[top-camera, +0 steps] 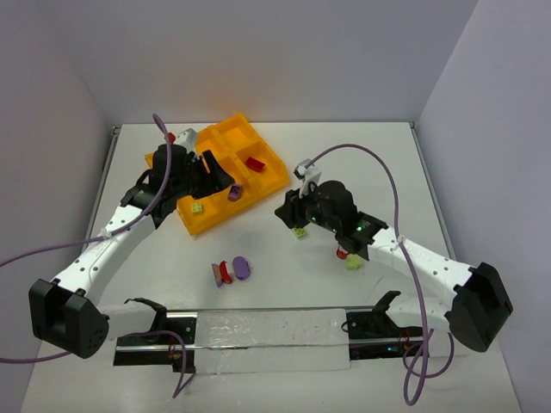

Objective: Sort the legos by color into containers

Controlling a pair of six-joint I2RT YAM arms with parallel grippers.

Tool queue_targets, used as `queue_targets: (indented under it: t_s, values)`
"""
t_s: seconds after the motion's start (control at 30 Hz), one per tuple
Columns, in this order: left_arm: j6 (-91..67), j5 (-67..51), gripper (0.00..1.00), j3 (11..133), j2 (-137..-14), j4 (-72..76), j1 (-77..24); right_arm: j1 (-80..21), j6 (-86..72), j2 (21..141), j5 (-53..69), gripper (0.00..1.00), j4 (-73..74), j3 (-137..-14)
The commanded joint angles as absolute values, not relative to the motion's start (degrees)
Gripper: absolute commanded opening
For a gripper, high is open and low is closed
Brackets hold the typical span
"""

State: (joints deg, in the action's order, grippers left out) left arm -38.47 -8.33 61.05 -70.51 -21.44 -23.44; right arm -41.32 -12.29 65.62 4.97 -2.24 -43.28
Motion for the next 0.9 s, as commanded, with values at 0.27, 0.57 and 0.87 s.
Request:
queue_targets:
  t_s: [0.27,0.57,0.87]
  values:
    - [-38.75,-12.21,0.82,60.74,-70.32,-24.78,-20.94,-42.01,-13.53,80.05,12.4,0.0,0.54,-53.7]
    - [-38.76,-11.61,0.84,61.35,-70.22,-26.63,-18.02,-42.89,-13.58,90.7,4.77,0.0,6.23,-59.57]
    - [-38.2,-13.22,0.84,59.59,-70.34,-25.87,-17.9,-43.97,-16.31,104.62,2.73,0.08,11.63,-66.07]
